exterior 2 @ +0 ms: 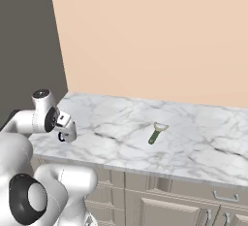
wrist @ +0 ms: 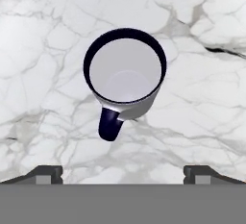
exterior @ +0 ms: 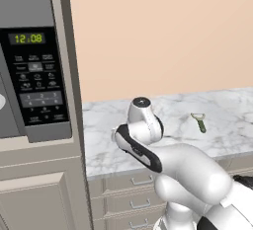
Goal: Pick the mug from the counter and place it inside the microwave. Then close the microwave.
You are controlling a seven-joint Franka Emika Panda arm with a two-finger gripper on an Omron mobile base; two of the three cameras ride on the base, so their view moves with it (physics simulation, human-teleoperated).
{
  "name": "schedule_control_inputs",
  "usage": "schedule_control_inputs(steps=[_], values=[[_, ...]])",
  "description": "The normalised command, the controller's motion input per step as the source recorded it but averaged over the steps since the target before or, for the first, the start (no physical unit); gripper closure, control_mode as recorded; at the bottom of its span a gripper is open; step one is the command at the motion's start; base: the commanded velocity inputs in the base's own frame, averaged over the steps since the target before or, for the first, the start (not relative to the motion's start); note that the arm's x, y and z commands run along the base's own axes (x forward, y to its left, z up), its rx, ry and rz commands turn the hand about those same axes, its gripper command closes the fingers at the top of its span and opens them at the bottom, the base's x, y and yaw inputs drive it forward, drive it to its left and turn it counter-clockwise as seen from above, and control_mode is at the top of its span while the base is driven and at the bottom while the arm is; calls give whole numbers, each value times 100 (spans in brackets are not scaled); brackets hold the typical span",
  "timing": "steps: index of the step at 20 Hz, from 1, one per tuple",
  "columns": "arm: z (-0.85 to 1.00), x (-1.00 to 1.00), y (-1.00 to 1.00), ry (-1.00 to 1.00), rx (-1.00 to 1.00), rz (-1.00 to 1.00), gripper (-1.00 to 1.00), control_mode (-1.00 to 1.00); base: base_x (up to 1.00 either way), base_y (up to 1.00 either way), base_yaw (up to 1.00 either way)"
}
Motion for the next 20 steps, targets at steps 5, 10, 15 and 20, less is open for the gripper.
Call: schedule_control_inputs(steps=[5, 10, 15, 20], values=[[-8, 5, 15, -1, 0, -12, -100, -100, 0, 0, 0], [-15, 13, 18, 0, 0, -13, -100, -100, 0, 0, 0], [-14, 21, 0, 1, 0, -4, -100, -100, 0, 0, 0], [-3, 19, -1, 4, 0, 0, -100, -100, 0, 0, 0]])
